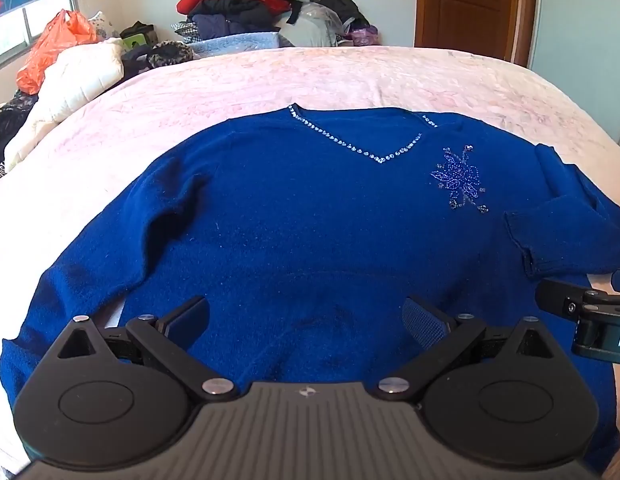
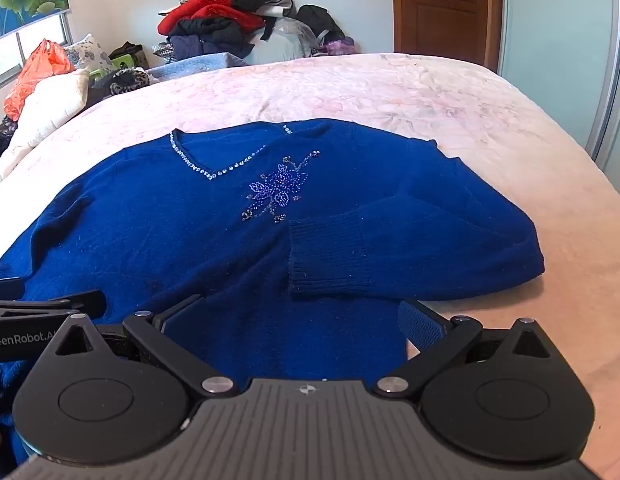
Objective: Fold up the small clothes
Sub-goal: 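Move the right tool toward the cuff of the blue sweater sleeve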
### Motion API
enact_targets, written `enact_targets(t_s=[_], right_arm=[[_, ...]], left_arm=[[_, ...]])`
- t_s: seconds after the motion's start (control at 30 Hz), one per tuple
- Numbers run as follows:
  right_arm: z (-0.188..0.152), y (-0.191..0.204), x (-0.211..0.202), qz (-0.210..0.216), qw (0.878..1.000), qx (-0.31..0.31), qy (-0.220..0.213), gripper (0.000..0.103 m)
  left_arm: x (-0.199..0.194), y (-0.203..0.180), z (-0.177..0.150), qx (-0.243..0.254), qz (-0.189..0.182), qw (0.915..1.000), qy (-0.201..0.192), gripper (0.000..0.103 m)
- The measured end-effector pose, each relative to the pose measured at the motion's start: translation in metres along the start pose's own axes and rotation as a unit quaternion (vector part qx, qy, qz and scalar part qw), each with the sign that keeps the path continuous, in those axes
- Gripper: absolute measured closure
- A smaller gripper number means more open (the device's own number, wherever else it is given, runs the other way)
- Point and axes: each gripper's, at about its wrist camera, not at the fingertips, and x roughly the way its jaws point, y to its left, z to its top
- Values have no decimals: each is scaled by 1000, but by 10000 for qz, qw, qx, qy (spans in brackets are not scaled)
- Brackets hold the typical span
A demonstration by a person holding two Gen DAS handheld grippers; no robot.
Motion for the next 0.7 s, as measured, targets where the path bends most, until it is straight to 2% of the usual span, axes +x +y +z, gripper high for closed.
enact_targets(t_s=[0.7], right_arm=[[-2, -1, 3, -9, 10000, 4, -20, 0]], left_arm=[[2, -2, -3, 74, -106, 9999, 75, 0]])
